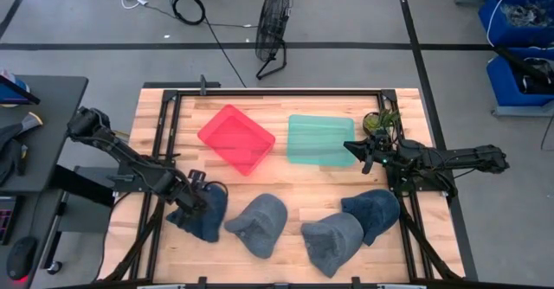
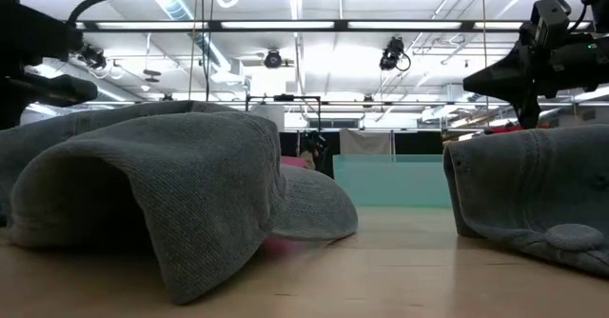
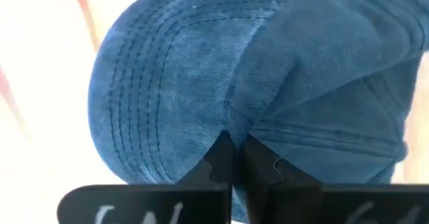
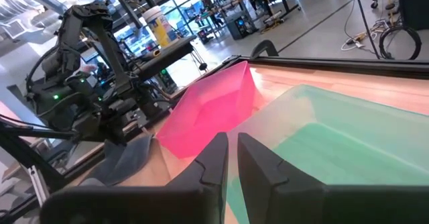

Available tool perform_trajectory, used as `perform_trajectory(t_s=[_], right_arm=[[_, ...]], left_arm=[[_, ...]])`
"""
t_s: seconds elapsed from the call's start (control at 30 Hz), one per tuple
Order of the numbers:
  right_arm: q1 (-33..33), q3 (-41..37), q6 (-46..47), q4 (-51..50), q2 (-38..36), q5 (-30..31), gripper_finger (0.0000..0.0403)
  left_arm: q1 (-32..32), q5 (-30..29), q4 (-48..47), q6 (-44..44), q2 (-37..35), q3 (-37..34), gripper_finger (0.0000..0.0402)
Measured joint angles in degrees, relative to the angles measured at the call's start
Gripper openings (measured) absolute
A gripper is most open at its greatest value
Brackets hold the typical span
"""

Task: Pick & Place hat
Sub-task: Put the left blue cap into the red bin

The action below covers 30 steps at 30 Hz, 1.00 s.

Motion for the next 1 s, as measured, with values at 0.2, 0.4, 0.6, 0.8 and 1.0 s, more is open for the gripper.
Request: perform_trajectory(t_s=[0.2,0.4,0.6,0.8,1.0], right_arm=[[0.0,0.0,-0.18,0.0,0.0,0.0,0.0041],[0.02,0.0,-0.16,0.0,0.02,0.01,0.0041],[0.0,0.0,0.01,0.0,0.02,0.02,0.0041],[0.0,0.0,0.01,0.0,0.02,0.98,0.0041],[0.0,0.02,-1.39,0.0,0.02,0.94,0.0041]], left_arm=[[0.14,-4.61,-1.93,-3.91,0.01,9.45,0.0013],[1.73,-19.83,-11.98,-4.35,0.01,25.19,0.0013],[9.14,-22.93,-18.04,-6.15,-0.04,36.36,0.0012],[23.94,-22.95,-13.31,-6.49,0.17,36.81,0.0013],[39.75,-21.18,-12.22,-9.0,3.1,36.14,0.0016]])
